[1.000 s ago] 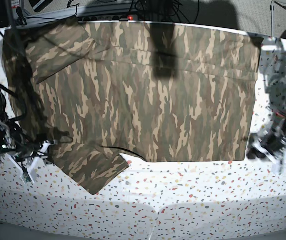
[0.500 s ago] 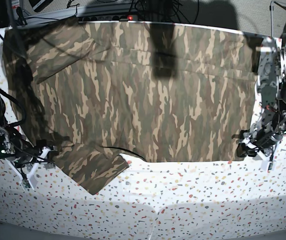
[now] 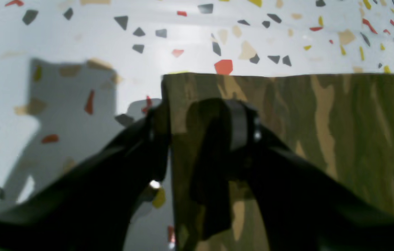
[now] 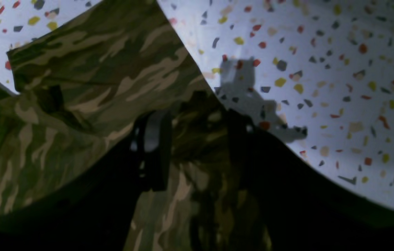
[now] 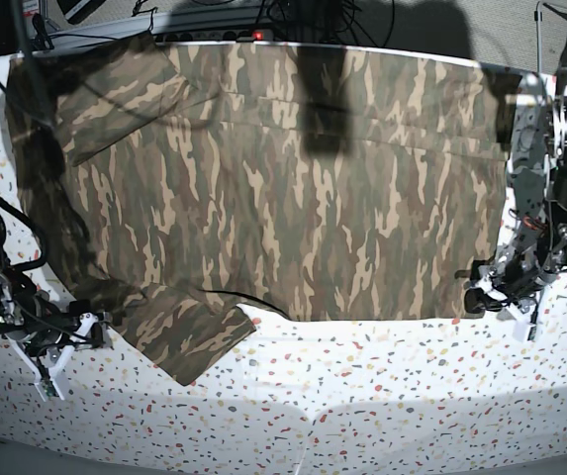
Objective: Fold the T-shirt properly
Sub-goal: 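Release the shoulders and move both grippers to the hem corners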
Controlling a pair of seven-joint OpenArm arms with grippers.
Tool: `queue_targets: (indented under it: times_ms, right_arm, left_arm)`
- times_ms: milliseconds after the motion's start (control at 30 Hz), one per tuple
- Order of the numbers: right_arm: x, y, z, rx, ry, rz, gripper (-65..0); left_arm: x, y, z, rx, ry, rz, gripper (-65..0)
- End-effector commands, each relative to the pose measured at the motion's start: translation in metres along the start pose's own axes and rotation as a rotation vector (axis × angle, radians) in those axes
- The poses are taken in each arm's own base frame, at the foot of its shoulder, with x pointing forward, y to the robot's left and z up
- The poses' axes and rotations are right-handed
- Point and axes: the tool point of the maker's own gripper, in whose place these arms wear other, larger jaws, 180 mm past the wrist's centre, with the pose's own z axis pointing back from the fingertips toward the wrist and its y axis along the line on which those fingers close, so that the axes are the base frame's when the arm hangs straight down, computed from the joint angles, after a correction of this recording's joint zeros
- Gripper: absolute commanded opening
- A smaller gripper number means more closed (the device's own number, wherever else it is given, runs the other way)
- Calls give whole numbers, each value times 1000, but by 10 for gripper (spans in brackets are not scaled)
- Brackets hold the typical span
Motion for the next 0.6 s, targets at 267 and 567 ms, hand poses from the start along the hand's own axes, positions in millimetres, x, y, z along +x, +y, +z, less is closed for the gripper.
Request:
queue_targets:
  times_ms: [267,567]
  right_arm:
    - [30,-10,10,-12,-96,1,-383]
    - [45,-16,-3,-3,-157,21,-383]
  left_arm:
    - [-11,-11,-3,-34,86,31,-478]
    - [-3,-10,-3,-32,40,31,-650]
